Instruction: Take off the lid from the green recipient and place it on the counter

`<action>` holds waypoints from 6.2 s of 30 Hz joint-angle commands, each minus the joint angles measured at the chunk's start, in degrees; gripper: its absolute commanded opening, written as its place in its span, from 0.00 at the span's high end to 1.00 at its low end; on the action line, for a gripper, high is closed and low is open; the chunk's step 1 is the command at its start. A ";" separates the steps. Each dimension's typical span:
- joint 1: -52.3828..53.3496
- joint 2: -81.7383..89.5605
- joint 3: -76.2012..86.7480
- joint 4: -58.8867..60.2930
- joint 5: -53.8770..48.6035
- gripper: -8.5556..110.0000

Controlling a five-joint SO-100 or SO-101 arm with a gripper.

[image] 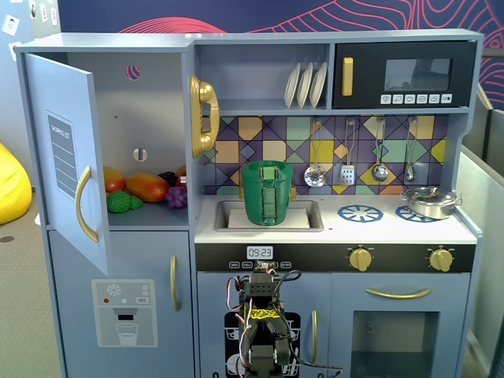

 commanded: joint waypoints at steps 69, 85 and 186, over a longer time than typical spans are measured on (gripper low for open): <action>9.14 -49.04 -68.73 -55.46 -10.46 0.62; 7.73 -59.41 -80.24 -54.23 -10.99 0.65; 20.04 -17.40 -47.64 -5.80 -13.45 0.79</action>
